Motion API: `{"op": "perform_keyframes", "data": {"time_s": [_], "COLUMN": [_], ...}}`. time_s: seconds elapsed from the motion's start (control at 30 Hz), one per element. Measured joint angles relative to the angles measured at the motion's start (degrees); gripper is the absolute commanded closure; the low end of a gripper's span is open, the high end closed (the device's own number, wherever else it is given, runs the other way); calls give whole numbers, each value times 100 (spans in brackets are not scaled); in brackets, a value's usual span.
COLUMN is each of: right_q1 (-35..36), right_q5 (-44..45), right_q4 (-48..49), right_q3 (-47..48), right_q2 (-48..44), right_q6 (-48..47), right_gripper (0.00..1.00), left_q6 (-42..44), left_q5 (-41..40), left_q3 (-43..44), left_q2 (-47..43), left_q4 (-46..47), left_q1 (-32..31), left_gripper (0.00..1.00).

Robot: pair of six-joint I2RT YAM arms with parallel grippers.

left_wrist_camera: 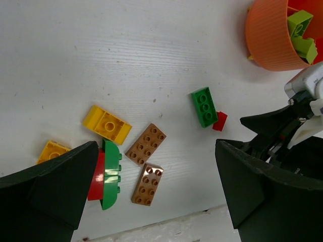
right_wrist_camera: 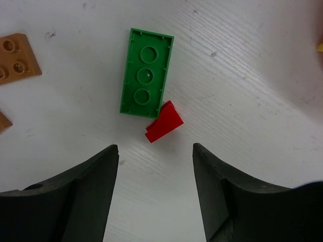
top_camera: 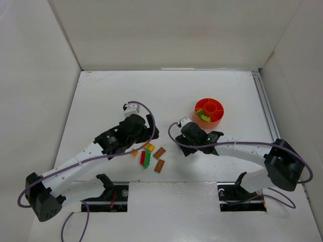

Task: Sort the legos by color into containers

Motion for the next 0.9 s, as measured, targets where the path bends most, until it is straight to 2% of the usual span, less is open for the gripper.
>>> {"op": "perform_keyframes", "data": {"time_s": [0.1,0.47,0.7,0.9], "right_q1": [0,2,2,2], "right_q5": [-20,428,629,752], "right_q4": [138,378,483,317], "right_q3": [-22,22,223,223], "right_q2": [216,791,1038,999], "right_q6": [24,385,588,745], "right_gripper": [34,47,65,74], "left_q6": [11,59,83,94], "left_q5": [2,2,2,-2], "left_q3": [0,0,0,0], "left_q2": [42,48,48,46], "left_q4": [2,7,2,2], "left_q1": [0,0,0,0], "left_gripper": [0,0,0,0]}}
